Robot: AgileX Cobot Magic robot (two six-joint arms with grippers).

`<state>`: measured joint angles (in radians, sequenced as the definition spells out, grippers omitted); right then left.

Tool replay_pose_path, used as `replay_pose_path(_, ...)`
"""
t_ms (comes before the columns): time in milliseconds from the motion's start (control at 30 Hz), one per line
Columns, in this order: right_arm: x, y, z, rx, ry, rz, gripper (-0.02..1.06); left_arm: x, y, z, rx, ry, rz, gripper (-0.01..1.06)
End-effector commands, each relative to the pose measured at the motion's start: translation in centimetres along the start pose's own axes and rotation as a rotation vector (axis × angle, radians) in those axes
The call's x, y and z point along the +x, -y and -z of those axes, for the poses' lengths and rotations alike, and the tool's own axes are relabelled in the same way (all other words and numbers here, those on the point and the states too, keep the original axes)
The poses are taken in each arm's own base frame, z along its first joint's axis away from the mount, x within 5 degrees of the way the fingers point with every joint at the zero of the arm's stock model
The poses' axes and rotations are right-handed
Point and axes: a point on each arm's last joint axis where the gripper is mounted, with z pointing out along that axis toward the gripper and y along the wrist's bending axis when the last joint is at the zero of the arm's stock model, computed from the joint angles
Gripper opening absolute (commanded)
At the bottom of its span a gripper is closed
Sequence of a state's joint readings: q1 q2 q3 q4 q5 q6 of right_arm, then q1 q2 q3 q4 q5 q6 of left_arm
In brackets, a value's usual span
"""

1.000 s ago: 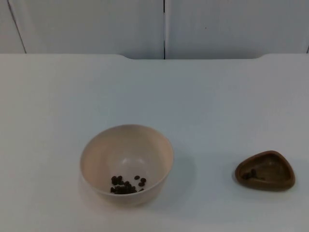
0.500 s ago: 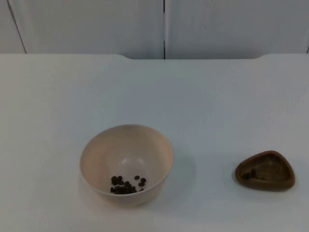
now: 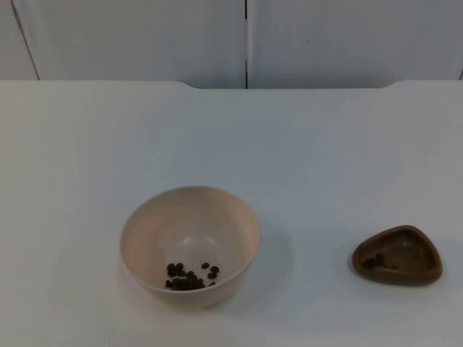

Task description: Pick up the bowl with the left hand and pour the coffee beans from the cup into the bowl with the right hand.

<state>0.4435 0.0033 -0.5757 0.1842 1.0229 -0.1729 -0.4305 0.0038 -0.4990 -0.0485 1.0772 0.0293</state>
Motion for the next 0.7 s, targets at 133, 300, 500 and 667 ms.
replay_pose_path(133,0.9,-0.1,0.0,-0.009,-0.086,0.004,0.71,0.1,0.0,0.0,0.003,0.001,0.002,0.63)
replay_pose_path(300,1.1,0.6,0.1,0.064,-0.113,-0.015,0.71,0.1,0.1,0.0,0.009,0.002,0.005,0.63)
replay_pose_path(500,0.8,1.1,0.1,0.127,-0.077,-0.039,0.71,0.1,0.1,0.0,0.01,0.002,0.006,0.63)
replay_pose_path(667,2.0,1.3,-1.1,0.127,-0.129,-0.052,0.71,0.1,0.1,0.0,0.011,0.002,0.006,0.63)
